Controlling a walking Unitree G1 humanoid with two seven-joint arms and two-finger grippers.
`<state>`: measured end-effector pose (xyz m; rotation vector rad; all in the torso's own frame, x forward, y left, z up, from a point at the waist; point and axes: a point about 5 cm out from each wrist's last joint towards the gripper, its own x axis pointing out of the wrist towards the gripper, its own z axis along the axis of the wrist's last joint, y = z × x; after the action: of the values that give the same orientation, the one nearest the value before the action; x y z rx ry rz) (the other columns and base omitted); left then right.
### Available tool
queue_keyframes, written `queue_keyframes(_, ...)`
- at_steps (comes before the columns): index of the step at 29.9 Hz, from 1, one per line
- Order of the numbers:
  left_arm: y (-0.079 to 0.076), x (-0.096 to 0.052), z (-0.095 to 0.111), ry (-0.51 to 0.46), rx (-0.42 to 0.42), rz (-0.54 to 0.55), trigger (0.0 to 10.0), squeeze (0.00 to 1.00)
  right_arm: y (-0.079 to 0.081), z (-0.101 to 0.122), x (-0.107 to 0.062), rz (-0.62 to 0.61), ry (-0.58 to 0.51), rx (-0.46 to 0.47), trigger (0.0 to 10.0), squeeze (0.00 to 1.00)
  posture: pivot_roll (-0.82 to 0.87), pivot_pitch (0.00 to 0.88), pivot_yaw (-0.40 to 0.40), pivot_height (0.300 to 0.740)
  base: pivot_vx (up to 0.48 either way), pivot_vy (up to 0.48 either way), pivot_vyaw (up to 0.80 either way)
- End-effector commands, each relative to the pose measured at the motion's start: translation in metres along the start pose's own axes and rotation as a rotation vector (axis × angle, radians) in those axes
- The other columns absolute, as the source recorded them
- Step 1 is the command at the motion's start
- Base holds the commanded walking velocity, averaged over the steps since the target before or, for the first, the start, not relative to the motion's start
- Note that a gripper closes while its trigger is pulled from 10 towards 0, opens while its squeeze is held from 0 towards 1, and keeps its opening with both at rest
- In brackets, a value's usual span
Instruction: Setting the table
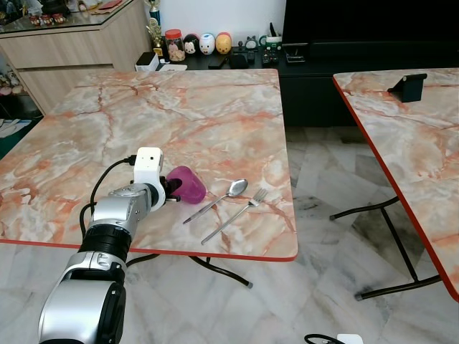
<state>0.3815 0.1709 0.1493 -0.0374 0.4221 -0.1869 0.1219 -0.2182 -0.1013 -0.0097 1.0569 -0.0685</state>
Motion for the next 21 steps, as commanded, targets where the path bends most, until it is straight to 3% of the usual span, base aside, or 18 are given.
queue_keyframes(1,0.005,-0.003,0.001,-0.010,-0.007,0.023,0.0,0.00,0.003,-0.003,0.000,0.013,0.012,-0.006,10.0,0.00,-0.03,0.000,0.061,0.732,0.000,0.000,0.00)
queue_keyframes(5,0.006,-0.008,0.012,-0.093,-0.046,0.018,0.0,0.00,0.003,-0.004,0.000,0.011,0.013,-0.008,10.0,0.00,-0.03,0.000,0.059,0.732,0.000,0.000,0.00)
queue_keyframes(18,0.006,-0.012,0.004,-0.093,-0.060,0.022,0.0,0.00,0.002,-0.004,-0.001,0.012,0.014,-0.011,10.0,0.00,-0.03,0.000,0.057,0.732,0.000,0.000,0.00)
queue_keyframes(20,0.006,-0.014,0.009,-0.149,-0.078,0.031,0.0,0.00,0.002,-0.004,-0.001,0.012,0.014,-0.011,10.0,0.00,-0.03,0.000,0.059,0.732,0.000,0.000,0.00)
queue_keyframes(21,0.004,-0.018,0.018,-0.246,-0.077,0.023,0.1,0.00,0.002,-0.004,-0.001,0.011,0.014,-0.011,10.0,0.00,-0.03,0.000,0.058,0.732,0.000,0.000,0.00)
